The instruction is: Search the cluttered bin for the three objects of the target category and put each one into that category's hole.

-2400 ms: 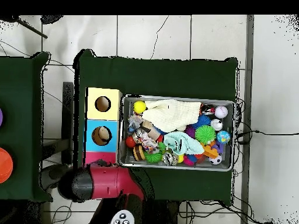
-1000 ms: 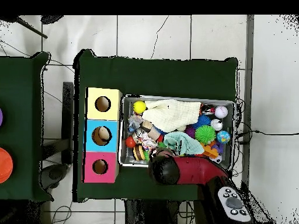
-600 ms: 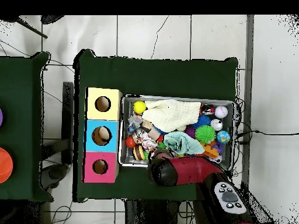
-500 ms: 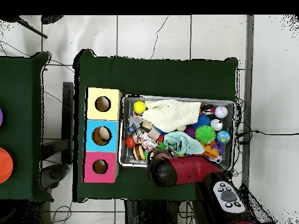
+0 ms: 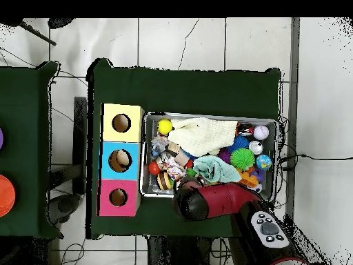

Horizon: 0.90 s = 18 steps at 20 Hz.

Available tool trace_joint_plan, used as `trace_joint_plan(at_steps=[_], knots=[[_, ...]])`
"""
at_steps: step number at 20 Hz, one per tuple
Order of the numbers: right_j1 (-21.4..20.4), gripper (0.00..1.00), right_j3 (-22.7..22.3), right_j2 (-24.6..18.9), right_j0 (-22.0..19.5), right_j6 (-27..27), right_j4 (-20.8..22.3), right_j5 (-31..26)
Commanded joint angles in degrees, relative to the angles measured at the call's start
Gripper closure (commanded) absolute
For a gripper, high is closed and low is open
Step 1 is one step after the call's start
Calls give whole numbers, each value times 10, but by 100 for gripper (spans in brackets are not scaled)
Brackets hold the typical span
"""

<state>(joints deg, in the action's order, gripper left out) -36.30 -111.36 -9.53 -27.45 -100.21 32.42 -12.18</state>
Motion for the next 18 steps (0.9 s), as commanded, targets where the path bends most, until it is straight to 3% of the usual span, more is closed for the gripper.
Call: trace_joint_plan(at_steps=[1,7,18], knots=[[20,0,48,-69,-41,46,49,-10],[-9,0,56,-90,-50,76,43,-75],[-24,0,71,-111,-61,159,107,-139]])
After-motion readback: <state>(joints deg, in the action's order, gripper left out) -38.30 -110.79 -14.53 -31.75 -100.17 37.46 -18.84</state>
